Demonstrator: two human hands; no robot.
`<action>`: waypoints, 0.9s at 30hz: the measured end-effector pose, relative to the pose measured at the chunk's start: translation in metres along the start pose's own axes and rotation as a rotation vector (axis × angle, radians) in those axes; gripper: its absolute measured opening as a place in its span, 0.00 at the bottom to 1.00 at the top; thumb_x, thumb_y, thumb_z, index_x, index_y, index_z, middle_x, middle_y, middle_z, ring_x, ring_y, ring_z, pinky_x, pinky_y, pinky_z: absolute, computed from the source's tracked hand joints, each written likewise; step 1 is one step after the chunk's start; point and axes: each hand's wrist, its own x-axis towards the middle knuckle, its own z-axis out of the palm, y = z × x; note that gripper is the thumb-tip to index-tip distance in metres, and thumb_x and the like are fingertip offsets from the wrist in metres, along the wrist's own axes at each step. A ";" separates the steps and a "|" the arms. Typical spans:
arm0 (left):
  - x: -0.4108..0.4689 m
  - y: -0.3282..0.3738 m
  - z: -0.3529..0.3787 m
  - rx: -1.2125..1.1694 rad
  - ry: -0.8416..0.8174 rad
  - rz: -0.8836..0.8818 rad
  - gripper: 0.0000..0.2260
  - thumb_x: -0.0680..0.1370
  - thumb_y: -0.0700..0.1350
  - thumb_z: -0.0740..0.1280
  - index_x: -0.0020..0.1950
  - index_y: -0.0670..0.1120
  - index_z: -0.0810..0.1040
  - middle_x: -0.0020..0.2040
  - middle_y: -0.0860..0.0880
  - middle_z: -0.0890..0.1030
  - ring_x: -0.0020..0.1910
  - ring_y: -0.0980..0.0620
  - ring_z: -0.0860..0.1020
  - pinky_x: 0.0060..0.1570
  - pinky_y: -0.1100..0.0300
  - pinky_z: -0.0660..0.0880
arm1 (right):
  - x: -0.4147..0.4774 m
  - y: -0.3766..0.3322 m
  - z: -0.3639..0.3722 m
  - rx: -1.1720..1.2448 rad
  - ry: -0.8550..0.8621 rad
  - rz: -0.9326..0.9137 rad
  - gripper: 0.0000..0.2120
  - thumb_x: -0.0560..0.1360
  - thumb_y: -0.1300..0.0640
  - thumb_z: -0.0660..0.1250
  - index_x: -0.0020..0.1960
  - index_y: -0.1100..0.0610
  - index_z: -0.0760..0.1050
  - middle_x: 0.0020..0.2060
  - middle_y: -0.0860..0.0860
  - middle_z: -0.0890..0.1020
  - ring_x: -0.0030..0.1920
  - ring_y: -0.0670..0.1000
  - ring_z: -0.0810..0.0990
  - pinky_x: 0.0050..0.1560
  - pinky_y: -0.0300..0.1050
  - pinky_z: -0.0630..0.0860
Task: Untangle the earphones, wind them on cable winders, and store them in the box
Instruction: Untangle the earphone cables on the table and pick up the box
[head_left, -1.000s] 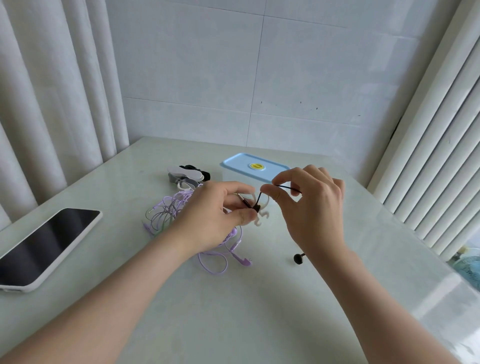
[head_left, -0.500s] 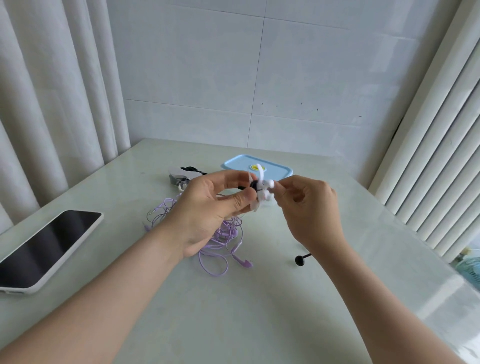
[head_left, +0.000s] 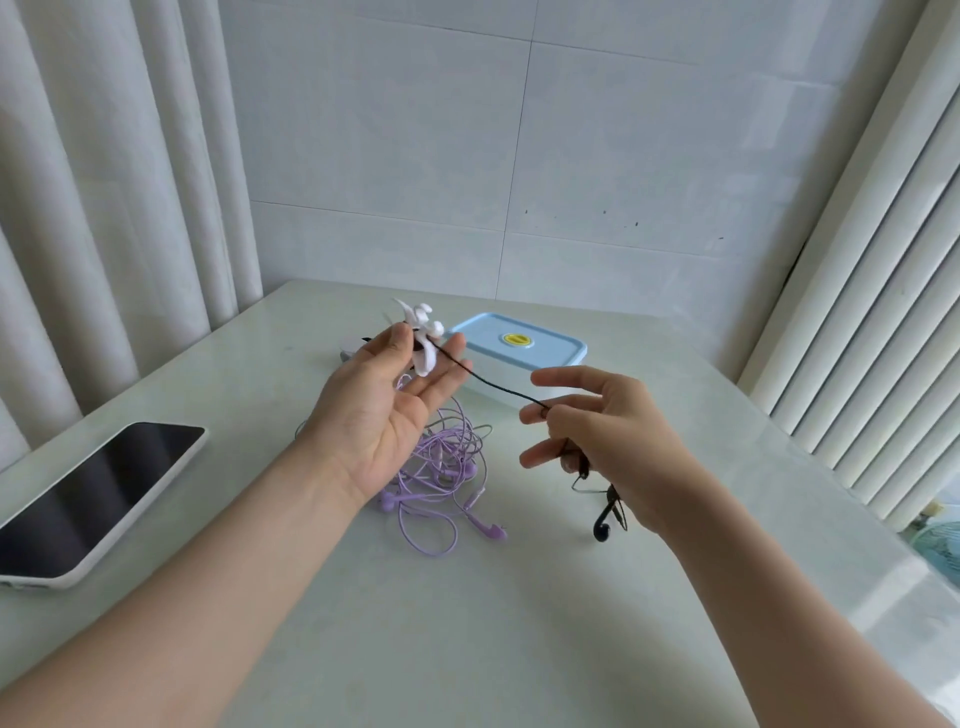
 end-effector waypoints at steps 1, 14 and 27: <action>0.002 0.002 -0.001 -0.004 0.024 0.019 0.07 0.86 0.42 0.62 0.58 0.39 0.77 0.49 0.42 0.82 0.49 0.45 0.85 0.55 0.46 0.84 | 0.002 0.002 -0.001 -0.025 0.031 -0.001 0.16 0.77 0.68 0.64 0.60 0.53 0.81 0.47 0.54 0.89 0.34 0.56 0.87 0.35 0.45 0.69; 0.012 -0.002 -0.018 0.541 0.178 0.277 0.07 0.86 0.41 0.63 0.63 0.41 0.75 0.50 0.44 0.81 0.32 0.55 0.69 0.30 0.66 0.67 | 0.017 0.021 -0.027 -0.981 0.838 -0.332 0.17 0.78 0.58 0.58 0.57 0.46 0.82 0.51 0.50 0.70 0.57 0.57 0.63 0.59 0.52 0.54; -0.016 -0.012 0.017 0.426 -0.099 0.084 0.07 0.85 0.40 0.64 0.63 0.42 0.77 0.56 0.41 0.82 0.38 0.51 0.73 0.37 0.59 0.66 | -0.005 0.011 0.031 -0.386 0.148 -0.415 0.32 0.73 0.58 0.54 0.78 0.57 0.70 0.67 0.54 0.81 0.66 0.51 0.81 0.70 0.47 0.74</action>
